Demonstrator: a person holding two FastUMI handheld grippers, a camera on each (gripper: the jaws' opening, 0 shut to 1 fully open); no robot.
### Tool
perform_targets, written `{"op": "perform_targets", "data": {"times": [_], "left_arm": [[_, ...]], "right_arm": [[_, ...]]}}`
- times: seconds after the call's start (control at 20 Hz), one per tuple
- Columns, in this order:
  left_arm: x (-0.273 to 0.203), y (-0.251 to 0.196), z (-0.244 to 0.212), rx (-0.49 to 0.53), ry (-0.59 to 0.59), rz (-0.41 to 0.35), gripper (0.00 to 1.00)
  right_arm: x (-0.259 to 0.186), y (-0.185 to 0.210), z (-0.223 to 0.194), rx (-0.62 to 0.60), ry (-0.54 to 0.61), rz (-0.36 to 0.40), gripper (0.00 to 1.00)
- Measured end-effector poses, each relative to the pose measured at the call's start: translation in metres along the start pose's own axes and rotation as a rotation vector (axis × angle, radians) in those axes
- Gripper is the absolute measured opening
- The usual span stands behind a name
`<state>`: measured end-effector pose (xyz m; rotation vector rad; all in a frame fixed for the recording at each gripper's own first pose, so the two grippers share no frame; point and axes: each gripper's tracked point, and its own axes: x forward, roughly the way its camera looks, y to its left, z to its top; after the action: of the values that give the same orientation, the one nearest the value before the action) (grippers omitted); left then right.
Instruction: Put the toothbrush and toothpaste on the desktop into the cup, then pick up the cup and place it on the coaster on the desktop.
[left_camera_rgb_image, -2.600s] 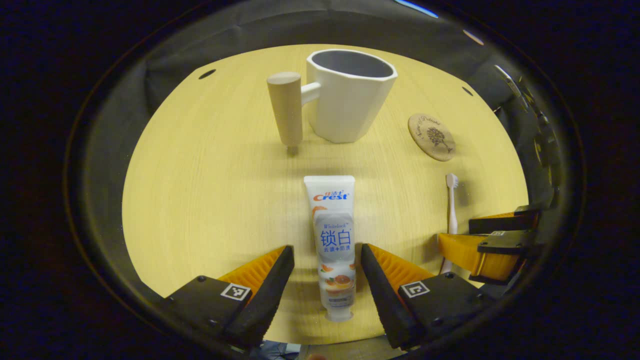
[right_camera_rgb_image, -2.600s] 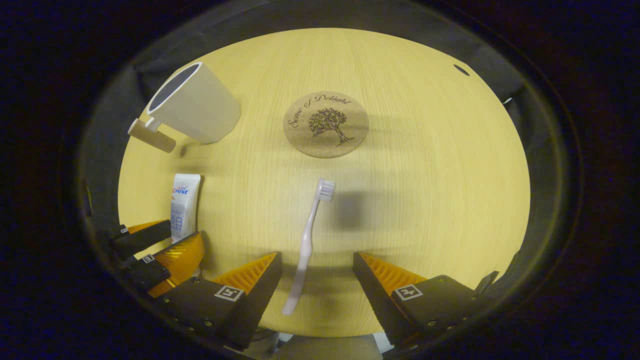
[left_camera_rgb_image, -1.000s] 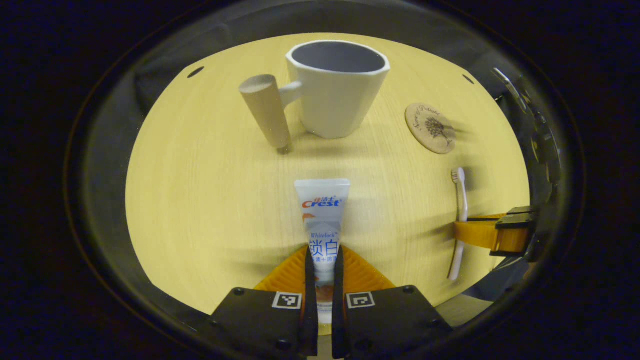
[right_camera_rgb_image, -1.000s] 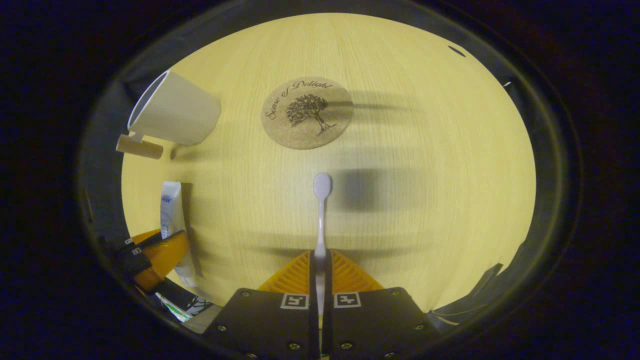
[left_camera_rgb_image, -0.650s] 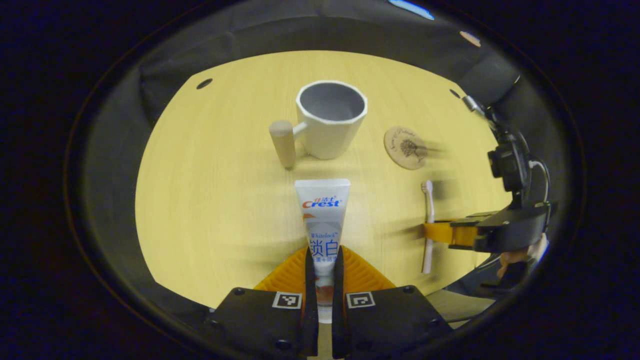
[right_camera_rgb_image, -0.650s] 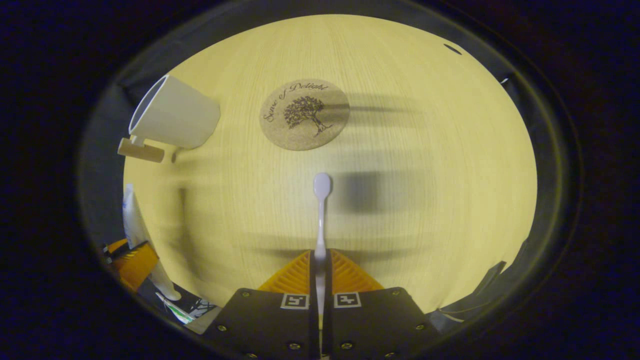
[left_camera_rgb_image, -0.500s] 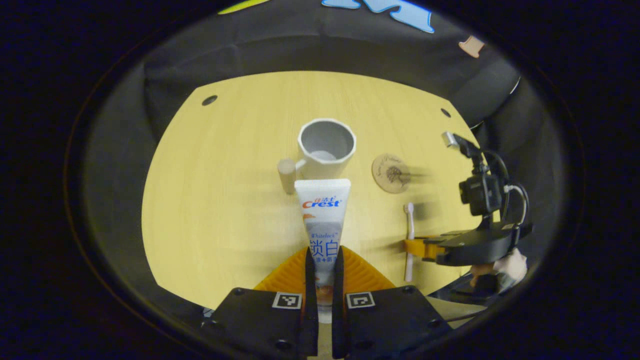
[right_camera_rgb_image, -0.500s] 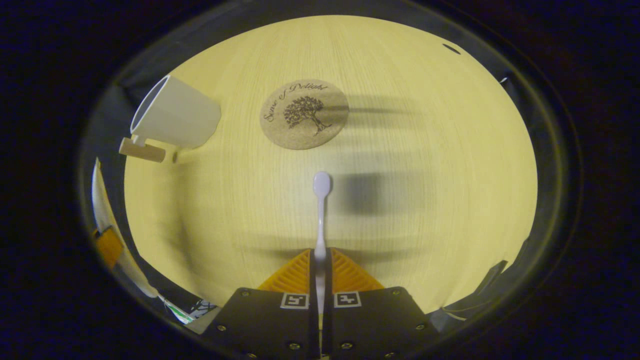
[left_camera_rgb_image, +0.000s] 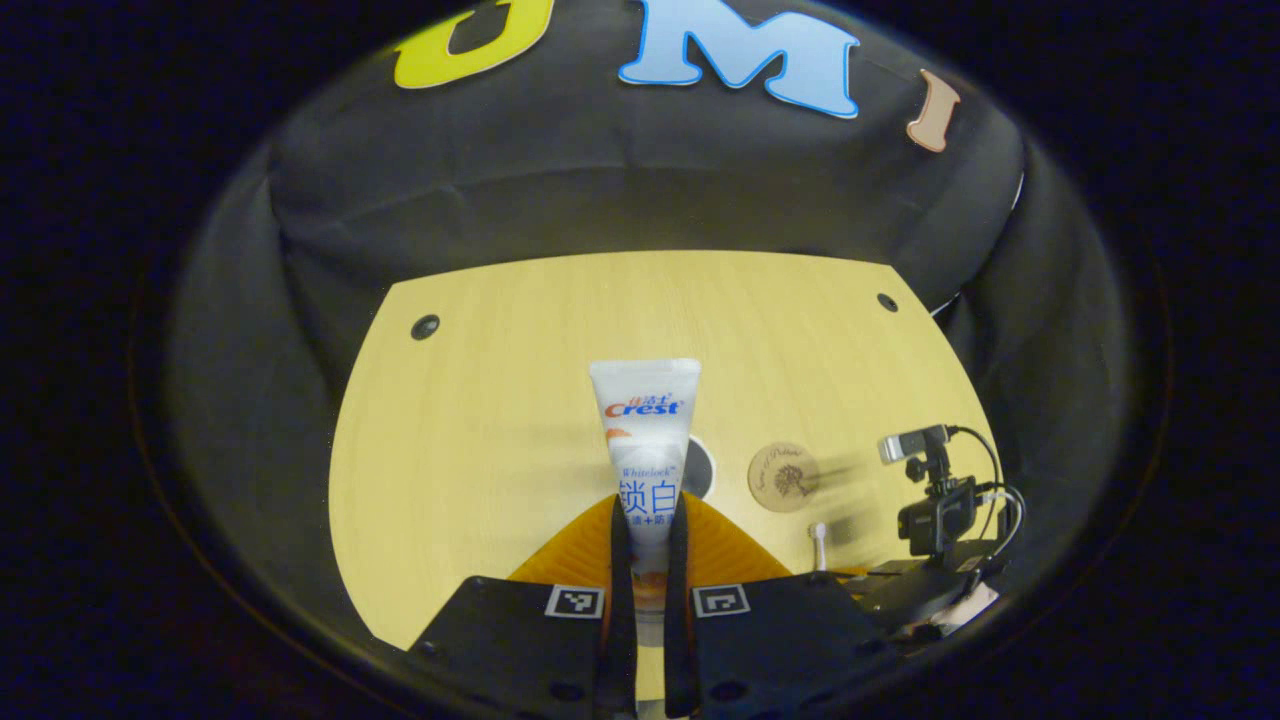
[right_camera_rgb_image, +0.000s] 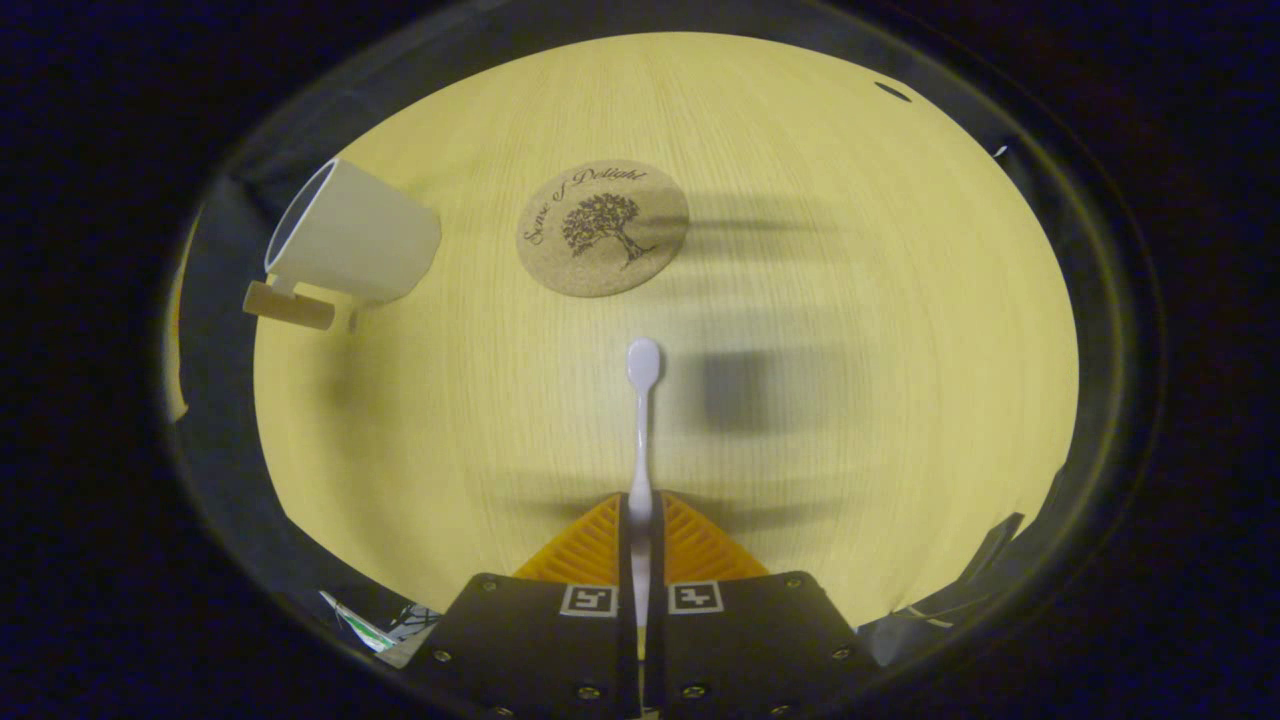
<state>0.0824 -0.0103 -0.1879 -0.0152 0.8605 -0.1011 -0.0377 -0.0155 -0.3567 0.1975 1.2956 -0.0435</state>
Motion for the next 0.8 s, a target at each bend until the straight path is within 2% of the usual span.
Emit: {"op": "perform_targets", "data": {"times": [0.25,0.4,0.65,0.8], "left_arm": [[0.044,-0.003,0.042,0.035,-0.074,0.016,0.18],[0.068,-0.009,0.058,0.037,-0.129,0.001,0.18],[0.096,-0.014,0.066,-0.051,-0.204,-0.034,0.18],[0.109,-0.011,0.062,-0.054,-0.25,-0.004,0.18]], "right_arm": [[0.0,0.0,0.0,-0.028,-0.033,-0.012,0.05],[0.0,0.001,0.0,-0.035,-0.046,-0.022,0.04],[0.001,0.003,0.0,-0.017,-0.05,-0.022,0.04],[0.002,0.003,0.0,-0.009,-0.055,-0.019,0.04]]}}
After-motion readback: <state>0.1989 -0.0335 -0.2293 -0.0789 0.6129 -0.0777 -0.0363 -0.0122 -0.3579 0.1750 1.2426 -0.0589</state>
